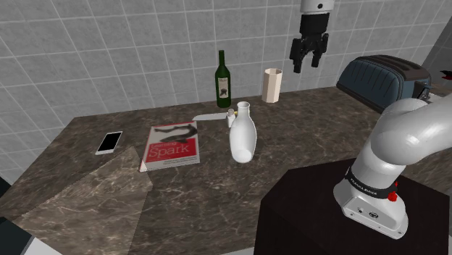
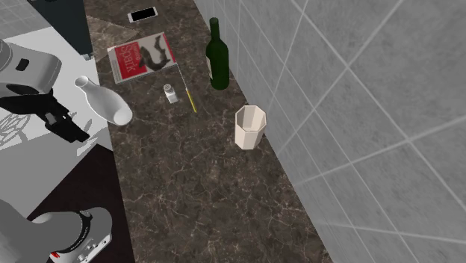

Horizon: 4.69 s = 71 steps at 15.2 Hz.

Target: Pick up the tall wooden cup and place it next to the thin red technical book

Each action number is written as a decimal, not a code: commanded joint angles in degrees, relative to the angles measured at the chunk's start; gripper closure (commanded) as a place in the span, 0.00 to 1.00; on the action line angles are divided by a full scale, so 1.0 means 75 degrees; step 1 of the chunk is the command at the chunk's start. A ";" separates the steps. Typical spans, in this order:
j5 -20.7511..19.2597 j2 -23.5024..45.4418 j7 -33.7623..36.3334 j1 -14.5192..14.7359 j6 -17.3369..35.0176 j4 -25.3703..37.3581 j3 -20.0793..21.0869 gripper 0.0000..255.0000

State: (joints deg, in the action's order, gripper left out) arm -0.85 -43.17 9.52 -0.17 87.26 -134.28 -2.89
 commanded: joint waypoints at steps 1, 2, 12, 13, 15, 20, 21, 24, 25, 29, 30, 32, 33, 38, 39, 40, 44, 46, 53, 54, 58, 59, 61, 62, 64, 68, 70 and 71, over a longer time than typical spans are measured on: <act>0.0000 0.0000 0.0000 0.0000 0.0000 0.0000 0.0000 0.00; -0.0071 0.0215 -0.0112 -0.0030 0.0176 0.0042 -0.0103 0.00; -0.0437 0.2655 -0.1207 -0.0240 0.1709 0.1000 -0.1073 0.00; -0.0433 0.2921 -0.1320 -0.0255 0.1831 0.1149 -0.1162 0.00; -0.0403 0.3464 -0.1549 -0.0284 0.2054 0.1476 -0.1333 0.00; -0.0182 0.4874 -0.2147 -0.0387 0.2475 0.2463 -0.1705 0.00; -0.0115 0.5165 -0.2270 -0.0416 0.2533 0.2691 -0.1768 0.00; 0.0124 0.6055 -0.2637 -0.0533 0.2651 0.3440 -0.1923 0.00; 0.0213 0.6358 -0.2757 -0.0583 0.2670 0.3713 -0.1963 0.00; 0.0596 0.7601 -0.3205 -0.0849 0.2639 0.4937 -0.2059 0.00; 0.0694 0.7921 -0.3305 -0.0932 0.2603 0.5281 -0.2067 0.00; 0.0885 0.8578 -0.3487 -0.1117 0.2492 0.6025 -0.2067 0.00; 0.0976 0.8916 -0.3567 -0.1221 0.2416 0.6429 -0.2057 0.00; 0.1118 0.9459 -0.3684 -0.1378 0.2570 0.6806 -0.2016 0.00; 0.1125 0.9473 -0.3689 -0.1374 0.2666 0.6723 -0.2012 0.00; 0.1132 0.9488 -0.3695 -0.1372 0.2761 0.6642 -0.2008 0.00; 0.1153 0.9535 -0.3711 -0.1366 0.3002 0.6445 -0.1997 0.00; 0.1153 0.9536 -0.3711 -0.1366 0.3002 0.6446 -0.1997 0.00; 0.1153 0.9536 -0.3711 -0.1367 0.3000 0.6447 -0.1997 1.00; 0.1153 0.9536 -0.3711 -0.1367 0.3000 0.6447 -0.1997 1.00; 0.1152 0.9535 -0.3710 -0.1366 0.2999 0.6448 -0.1997 1.00; 0.1152 0.9535 -0.3710 -0.1366 0.2998 0.6449 -0.1997 1.00; 0.1142 0.9507 -0.3705 -0.1367 0.2913 0.6507 -0.2002 1.00; 0.1132 0.9480 -0.3699 -0.1367 0.2825 0.6570 -0.2008 1.00; 0.1115 0.9434 -0.3689 -0.1370 0.2643 0.6708 -0.2017 1.00; 0.1085 0.9358 -0.3670 -0.1381 0.2272 0.7008 -0.2034 1.00; 0.1074 0.9331 -0.3662 -0.1389 0.2081 0.7173 -0.2042 1.00; 0.1069 0.9320 -0.3658 -0.1394 0.1984 0.7260 -0.2045 1.00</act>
State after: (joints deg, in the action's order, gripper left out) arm 7.20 26.74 -17.97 -10.57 102.97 -80.70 -18.20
